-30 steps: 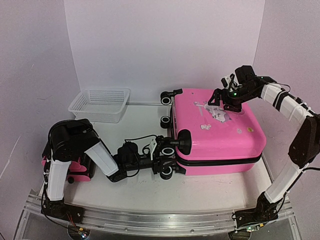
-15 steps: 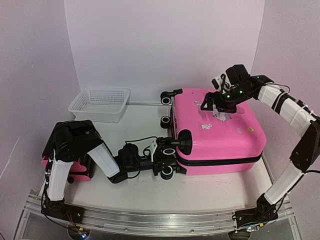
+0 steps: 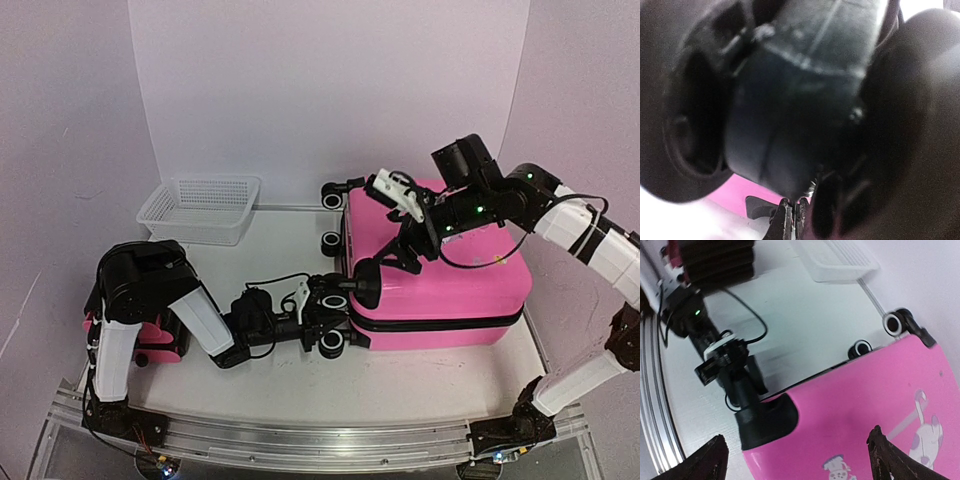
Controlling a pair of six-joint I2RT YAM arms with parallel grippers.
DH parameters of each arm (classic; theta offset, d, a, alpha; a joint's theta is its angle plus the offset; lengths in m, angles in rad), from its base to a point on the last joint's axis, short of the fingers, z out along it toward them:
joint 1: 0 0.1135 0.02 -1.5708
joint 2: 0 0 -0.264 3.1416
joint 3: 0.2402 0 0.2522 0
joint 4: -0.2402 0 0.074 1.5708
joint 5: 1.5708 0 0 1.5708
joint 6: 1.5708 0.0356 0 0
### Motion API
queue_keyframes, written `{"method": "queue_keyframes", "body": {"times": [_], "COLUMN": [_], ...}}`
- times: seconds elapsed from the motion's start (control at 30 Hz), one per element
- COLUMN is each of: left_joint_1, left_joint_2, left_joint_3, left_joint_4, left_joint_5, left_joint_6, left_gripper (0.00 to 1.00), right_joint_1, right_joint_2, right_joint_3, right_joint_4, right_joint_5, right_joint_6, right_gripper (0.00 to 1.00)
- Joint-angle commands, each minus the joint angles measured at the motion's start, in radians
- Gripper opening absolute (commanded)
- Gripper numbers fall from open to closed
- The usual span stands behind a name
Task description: Open, take out, and arrange the luggage
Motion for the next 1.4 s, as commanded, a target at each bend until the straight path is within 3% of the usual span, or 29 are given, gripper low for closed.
{"method": "queue_keyframes", "body": {"times": [0.0, 0.4, 0.57, 0.7, 0.93, 1.2, 1.37], "left_joint_1": [0.029, 0.027, 0.028, 0.027, 0.027, 0.029, 0.03], "left_joint_2": [-0.075, -0.063, -0.067, -0.074, -0.08, -0.1, -0.107], "left_joint_3": [-0.059, -0.032, -0.036, -0.044, -0.045, -0.059, -0.077], "left_joint_4": [0.01, 0.01, 0.01, 0.01, 0.01, 0.01, 0.01], "left_joint_5": [-0.017, -0.012, -0.021, -0.035, -0.029, -0.054, -0.07], "left_joint_6": [-0.009, -0.101, -0.11, -0.116, -0.133, -0.151, -0.157], "left_gripper": [0.0, 0.0, 0.0, 0.0, 0.0, 0.0, 0.0], "right_joint_1": [0.105, 0.318, 0.32, 0.32, 0.32, 0.282, 0.259], "right_joint_2": [0.033, 0.301, 0.449, 0.498, 0.502, 0.539, 0.529], "right_joint_3": [-0.001, 0.185, 0.356, 0.38, 0.362, 0.373, 0.33], "right_joint_4": [-0.031, -0.123, -0.255, -0.299, -0.304, -0.273, -0.231], "right_joint_5": [0.046, 0.389, 0.491, 0.568, 0.544, 0.398, 0.393], "right_joint_6": [-0.318, -0.301, -0.255, -0.235, -0.214, -0.206, -0.207], "right_gripper": [0.96, 0.97, 0.8, 0.77, 0.72, 0.44, 0.34]}}
